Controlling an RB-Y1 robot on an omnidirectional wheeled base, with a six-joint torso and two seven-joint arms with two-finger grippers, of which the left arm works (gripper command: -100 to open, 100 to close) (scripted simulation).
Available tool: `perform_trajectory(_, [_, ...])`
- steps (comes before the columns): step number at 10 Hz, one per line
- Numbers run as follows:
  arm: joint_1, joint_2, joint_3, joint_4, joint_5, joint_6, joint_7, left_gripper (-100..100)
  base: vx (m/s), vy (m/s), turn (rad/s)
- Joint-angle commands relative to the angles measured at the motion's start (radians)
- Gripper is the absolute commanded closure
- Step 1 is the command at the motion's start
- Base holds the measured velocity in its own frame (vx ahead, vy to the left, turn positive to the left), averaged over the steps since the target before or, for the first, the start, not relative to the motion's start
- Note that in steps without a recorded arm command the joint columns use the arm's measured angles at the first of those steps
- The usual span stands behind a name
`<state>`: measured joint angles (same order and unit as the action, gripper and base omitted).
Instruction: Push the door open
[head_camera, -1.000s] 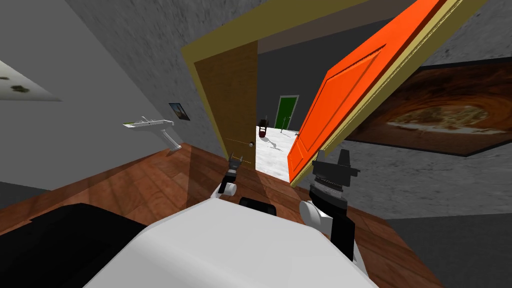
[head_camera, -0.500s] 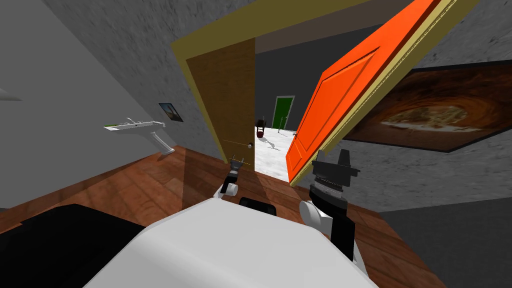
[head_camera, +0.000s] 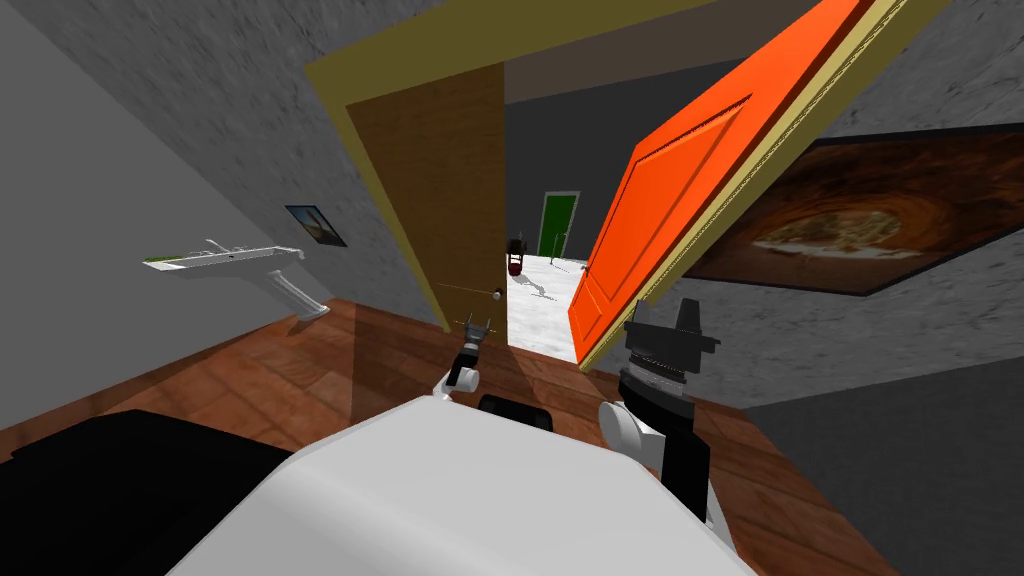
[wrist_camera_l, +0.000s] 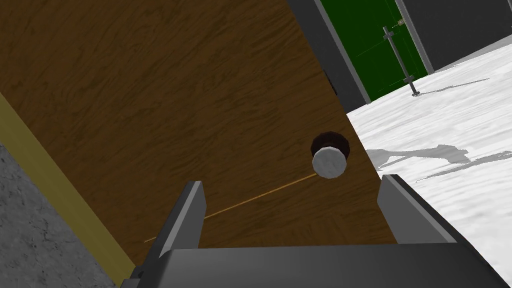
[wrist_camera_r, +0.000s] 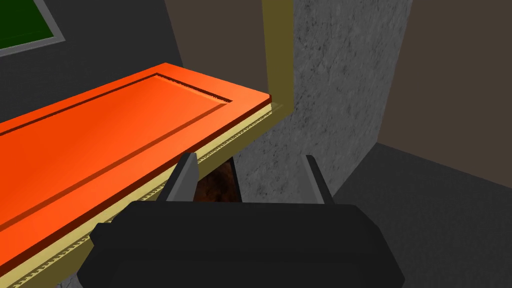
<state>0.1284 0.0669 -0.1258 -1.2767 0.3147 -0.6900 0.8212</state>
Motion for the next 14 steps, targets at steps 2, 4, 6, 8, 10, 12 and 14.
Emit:
perform_trajectory(2, [-0.028,-0.002,-0.011,0.076,0.031,-0.018,0.055,-100,0.078,0.088,-0.114])
perform_trajectory(4, [-0.051,-0.006,-0.02,0.132,0.053,-0.033,0.094,-100,0.078,0.087,-0.112])
perform_trajectory(6, [-0.073,-0.011,-0.028,0.188,0.075,-0.047,0.132,-100,0.069,0.096,-0.119])
perform_trajectory(8, [-0.094,-0.017,-0.036,0.24,0.095,-0.061,0.167,-100,0.053,0.09,-0.103])
perform_trajectory(10, [-0.114,-0.023,-0.043,0.288,0.114,-0.075,0.202,-100,0.065,0.081,-0.099])
perform_trajectory(12, [-0.132,-0.03,-0.05,0.336,0.132,-0.087,0.233,-100,0.067,0.084,-0.083])
perform_trajectory(14, [-0.15,-0.037,-0.056,0.38,0.149,-0.098,0.262,-100,0.044,0.087,-0.1])
